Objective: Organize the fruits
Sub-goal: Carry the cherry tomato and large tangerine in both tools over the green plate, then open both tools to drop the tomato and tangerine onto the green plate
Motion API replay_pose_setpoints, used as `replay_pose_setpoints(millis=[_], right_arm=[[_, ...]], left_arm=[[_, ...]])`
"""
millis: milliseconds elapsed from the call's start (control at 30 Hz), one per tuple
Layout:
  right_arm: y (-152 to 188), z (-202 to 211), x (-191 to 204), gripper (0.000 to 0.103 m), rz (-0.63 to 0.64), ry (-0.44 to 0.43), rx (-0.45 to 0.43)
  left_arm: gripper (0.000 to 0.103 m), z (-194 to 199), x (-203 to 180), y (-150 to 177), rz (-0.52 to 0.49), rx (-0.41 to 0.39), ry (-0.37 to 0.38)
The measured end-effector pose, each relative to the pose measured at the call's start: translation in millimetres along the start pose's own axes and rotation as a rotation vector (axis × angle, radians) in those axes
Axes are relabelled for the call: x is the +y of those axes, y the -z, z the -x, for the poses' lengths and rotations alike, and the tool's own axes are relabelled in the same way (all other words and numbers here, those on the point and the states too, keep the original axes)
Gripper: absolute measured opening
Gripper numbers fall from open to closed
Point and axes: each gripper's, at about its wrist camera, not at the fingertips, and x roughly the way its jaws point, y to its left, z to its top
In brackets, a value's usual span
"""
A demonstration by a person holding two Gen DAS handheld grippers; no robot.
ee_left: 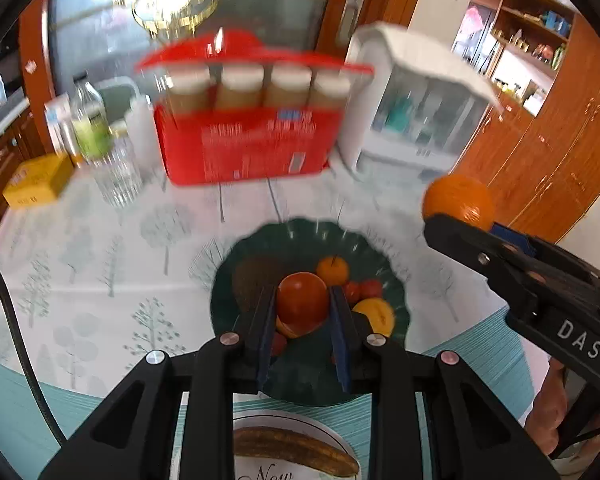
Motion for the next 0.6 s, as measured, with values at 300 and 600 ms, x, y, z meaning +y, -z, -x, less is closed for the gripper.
replay_pose_setpoints(millis=[300, 600], right_arm=[[34.2, -75.9, -16.0, 0.043, -0.021, 0.012, 0.161], [50.0, -108.6, -25.1, 0.045, -0.056, 0.008, 0.276]], left_arm=[[0.024, -76.7, 14.2, 29.2, 0.023, 0.137, 0.001], [0.062, -92.3, 18.4, 35.1, 0.024, 0.160, -0.009]])
